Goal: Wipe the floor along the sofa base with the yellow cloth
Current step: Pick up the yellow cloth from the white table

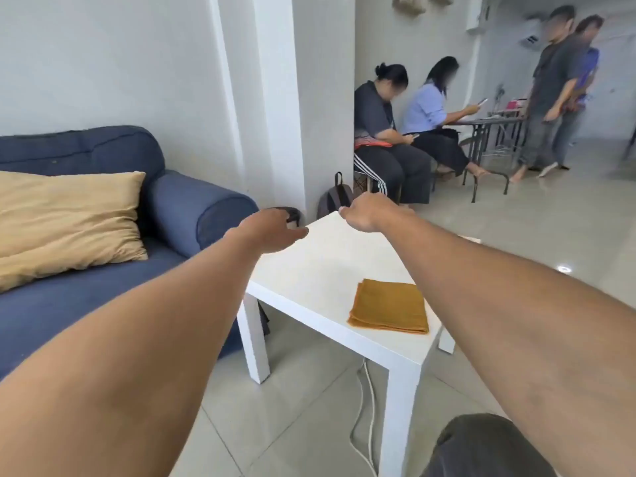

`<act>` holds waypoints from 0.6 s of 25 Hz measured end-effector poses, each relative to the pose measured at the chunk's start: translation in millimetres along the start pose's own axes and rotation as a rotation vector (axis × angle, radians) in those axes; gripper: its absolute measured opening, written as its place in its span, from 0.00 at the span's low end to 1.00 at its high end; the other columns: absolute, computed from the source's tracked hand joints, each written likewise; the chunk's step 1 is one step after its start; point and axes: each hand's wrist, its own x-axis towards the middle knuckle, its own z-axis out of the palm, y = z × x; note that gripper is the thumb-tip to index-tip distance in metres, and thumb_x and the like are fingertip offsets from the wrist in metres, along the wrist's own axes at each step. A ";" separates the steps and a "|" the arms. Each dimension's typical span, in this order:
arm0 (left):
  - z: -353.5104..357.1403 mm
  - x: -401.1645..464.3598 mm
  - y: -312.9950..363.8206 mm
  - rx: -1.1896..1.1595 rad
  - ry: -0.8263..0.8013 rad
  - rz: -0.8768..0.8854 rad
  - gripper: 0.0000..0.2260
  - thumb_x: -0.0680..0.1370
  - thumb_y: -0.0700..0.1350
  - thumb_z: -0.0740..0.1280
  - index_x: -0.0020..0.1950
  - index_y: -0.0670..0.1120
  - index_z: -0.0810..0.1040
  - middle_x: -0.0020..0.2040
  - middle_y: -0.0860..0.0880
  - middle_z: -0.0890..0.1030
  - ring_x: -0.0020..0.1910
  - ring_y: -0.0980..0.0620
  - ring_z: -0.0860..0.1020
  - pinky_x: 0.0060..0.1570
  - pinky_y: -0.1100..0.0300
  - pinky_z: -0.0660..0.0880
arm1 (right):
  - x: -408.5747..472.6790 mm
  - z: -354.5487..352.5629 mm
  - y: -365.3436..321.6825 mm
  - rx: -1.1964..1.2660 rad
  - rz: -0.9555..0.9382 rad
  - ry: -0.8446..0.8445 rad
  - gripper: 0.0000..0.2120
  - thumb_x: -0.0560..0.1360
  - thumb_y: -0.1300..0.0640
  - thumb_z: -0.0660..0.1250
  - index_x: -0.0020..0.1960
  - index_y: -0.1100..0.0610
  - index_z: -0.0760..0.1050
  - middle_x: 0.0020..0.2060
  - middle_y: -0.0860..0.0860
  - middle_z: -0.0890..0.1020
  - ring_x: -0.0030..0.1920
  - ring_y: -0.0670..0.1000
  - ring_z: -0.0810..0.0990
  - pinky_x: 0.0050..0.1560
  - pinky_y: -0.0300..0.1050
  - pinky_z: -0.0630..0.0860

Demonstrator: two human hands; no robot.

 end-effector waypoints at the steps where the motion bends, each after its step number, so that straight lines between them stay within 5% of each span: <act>1: 14.8 4.1 18.3 0.008 -0.061 0.037 0.31 0.78 0.63 0.59 0.74 0.45 0.68 0.71 0.45 0.73 0.69 0.43 0.71 0.61 0.51 0.70 | -1.2 6.3 24.2 -0.045 0.038 -0.026 0.34 0.76 0.37 0.52 0.71 0.58 0.72 0.73 0.57 0.72 0.71 0.62 0.71 0.68 0.57 0.70; 6: 104.5 25.3 96.5 0.040 -0.215 0.181 0.27 0.80 0.55 0.61 0.77 0.48 0.63 0.76 0.48 0.67 0.75 0.45 0.65 0.71 0.50 0.64 | -24.3 46.6 128.6 -0.086 0.171 -0.118 0.30 0.79 0.39 0.56 0.71 0.58 0.73 0.70 0.56 0.75 0.70 0.60 0.73 0.66 0.56 0.73; 12: 176.1 58.1 126.0 0.133 -0.367 0.198 0.26 0.77 0.37 0.57 0.76 0.50 0.65 0.74 0.49 0.68 0.73 0.45 0.67 0.70 0.46 0.68 | -24.6 99.8 186.2 -0.025 0.186 -0.189 0.23 0.80 0.42 0.61 0.68 0.55 0.76 0.67 0.54 0.77 0.67 0.58 0.75 0.64 0.53 0.75; 15: 190.4 69.8 123.0 0.226 -0.359 0.251 0.24 0.78 0.37 0.57 0.75 0.48 0.65 0.73 0.48 0.69 0.72 0.45 0.68 0.69 0.48 0.68 | -20.7 116.0 191.2 -0.010 0.180 -0.138 0.23 0.79 0.41 0.64 0.65 0.56 0.78 0.65 0.54 0.79 0.67 0.57 0.74 0.64 0.53 0.74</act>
